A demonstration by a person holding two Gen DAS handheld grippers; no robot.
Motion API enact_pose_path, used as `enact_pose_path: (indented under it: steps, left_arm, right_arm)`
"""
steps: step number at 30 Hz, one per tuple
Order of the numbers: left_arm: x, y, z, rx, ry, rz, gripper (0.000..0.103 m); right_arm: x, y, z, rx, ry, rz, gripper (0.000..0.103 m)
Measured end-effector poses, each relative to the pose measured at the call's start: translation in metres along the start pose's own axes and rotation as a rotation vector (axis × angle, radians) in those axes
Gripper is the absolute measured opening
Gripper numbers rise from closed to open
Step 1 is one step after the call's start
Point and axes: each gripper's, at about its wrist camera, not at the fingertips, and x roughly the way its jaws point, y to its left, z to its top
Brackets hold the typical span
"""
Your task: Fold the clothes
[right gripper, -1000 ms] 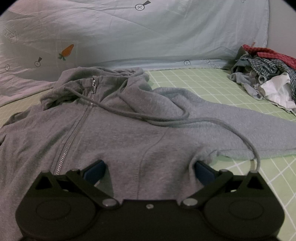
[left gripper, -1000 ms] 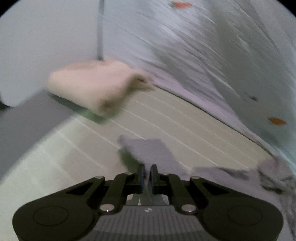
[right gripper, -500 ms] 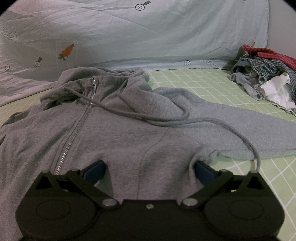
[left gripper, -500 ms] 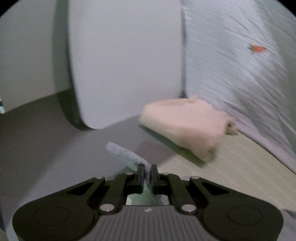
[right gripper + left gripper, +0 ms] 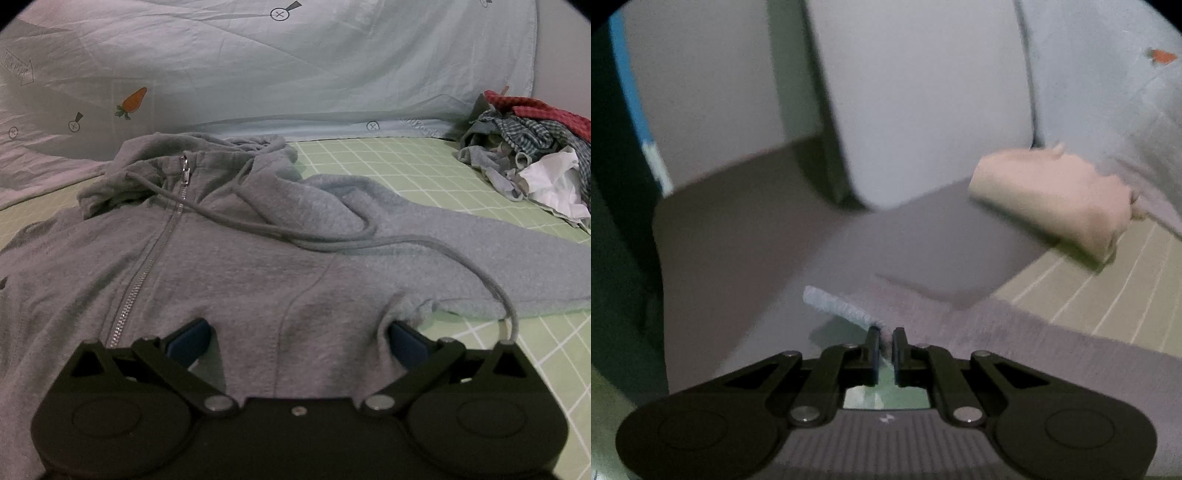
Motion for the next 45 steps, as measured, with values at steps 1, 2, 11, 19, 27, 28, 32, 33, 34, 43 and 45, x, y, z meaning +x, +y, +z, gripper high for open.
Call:
enact_pose_path:
  steps: [1, 2, 11, 19, 27, 28, 32, 33, 34, 43, 45]
  left_arm:
    - [0.004, 0.003, -0.003, -0.020, 0.033, 0.001, 0.009]
    - [0.007, 0.006, -0.005, -0.041, 0.067, 0.001, 0.012]
    - [-0.011, 0.014, 0.005, -0.103, 0.080, -0.021, 0.033]
    - [-0.042, -0.033, 0.024, 0.012, -0.001, -0.181, 0.051]
    - [-0.058, -0.171, 0.006, 0.217, 0.129, -0.609, 0.061]
    - [-0.062, -0.193, 0.004, 0.243, 0.160, -0.679, 0.063]
    - [-0.079, -0.286, -0.004, 0.353, 0.251, -0.920, 0.072]
    - [-0.084, -0.309, -0.008, 0.377, 0.259, -0.963, 0.072]
    - [-0.087, -0.327, -0.011, 0.394, 0.260, -0.990, 0.073]
    - [-0.078, -0.442, -0.035, 0.487, 0.318, -0.879, 0.070]
    - [-0.078, -0.450, -0.043, 0.526, 0.306, -0.863, 0.066]
  right_arm:
    - [0.000, 0.000, 0.000, 0.000, -0.001, 0.000, 0.103]
    - [0.000, 0.000, 0.000, 0.000, 0.000, 0.001, 0.103]
    - [-0.001, -0.001, 0.003, 0.003, 0.016, 0.006, 0.103]
    - [-0.010, -0.008, 0.046, 0.043, -0.054, 0.052, 0.103]
    - [0.035, -0.008, 0.131, -0.013, -0.084, 0.171, 0.103]
    - [0.044, -0.008, 0.141, -0.023, -0.077, 0.168, 0.103]
    - [0.087, -0.002, 0.178, -0.081, -0.048, 0.149, 0.103]
    - [0.100, -0.001, 0.184, -0.092, -0.037, 0.154, 0.102]
    - [0.113, 0.000, 0.191, -0.104, -0.027, 0.160, 0.099]
    - [0.221, 0.014, 0.228, -0.228, 0.126, 0.271, 0.046]
    - [0.234, 0.018, 0.230, -0.284, 0.159, 0.280, 0.039]
